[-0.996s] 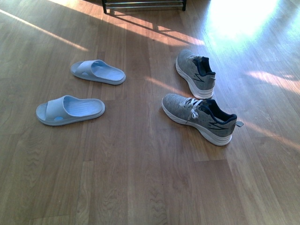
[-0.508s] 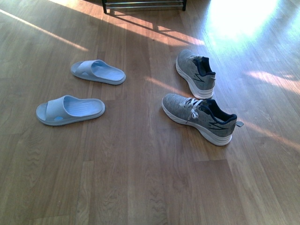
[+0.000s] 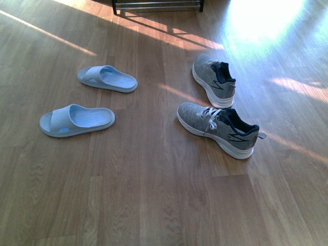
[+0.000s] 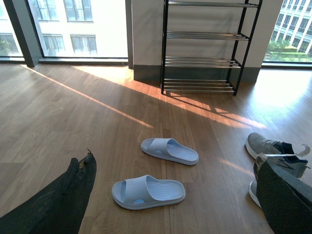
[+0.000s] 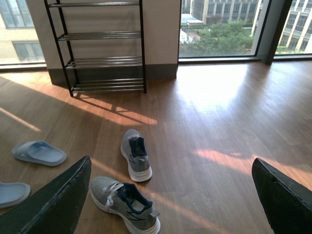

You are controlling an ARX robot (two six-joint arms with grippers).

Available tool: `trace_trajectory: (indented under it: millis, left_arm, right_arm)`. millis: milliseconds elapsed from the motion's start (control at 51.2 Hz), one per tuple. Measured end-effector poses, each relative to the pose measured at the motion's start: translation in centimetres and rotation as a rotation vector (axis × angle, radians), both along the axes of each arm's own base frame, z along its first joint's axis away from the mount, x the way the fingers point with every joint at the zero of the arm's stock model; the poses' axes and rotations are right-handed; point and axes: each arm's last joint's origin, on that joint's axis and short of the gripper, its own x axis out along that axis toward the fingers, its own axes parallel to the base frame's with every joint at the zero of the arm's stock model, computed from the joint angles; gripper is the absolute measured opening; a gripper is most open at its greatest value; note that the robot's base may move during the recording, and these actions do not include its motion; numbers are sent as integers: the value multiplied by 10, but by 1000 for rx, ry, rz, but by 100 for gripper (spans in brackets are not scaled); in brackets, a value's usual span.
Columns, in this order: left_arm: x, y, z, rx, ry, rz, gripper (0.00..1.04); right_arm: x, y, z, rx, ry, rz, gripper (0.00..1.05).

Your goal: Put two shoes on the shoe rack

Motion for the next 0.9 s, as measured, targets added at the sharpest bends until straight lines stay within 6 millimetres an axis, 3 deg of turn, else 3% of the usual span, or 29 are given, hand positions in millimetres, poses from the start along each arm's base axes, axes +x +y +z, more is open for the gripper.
trace_trajectory:
  millis: [898]
  left_arm:
    - [0, 0, 0, 0, 0, 0, 95]
  right_arm:
    - [0, 0, 0, 0, 0, 0, 96]
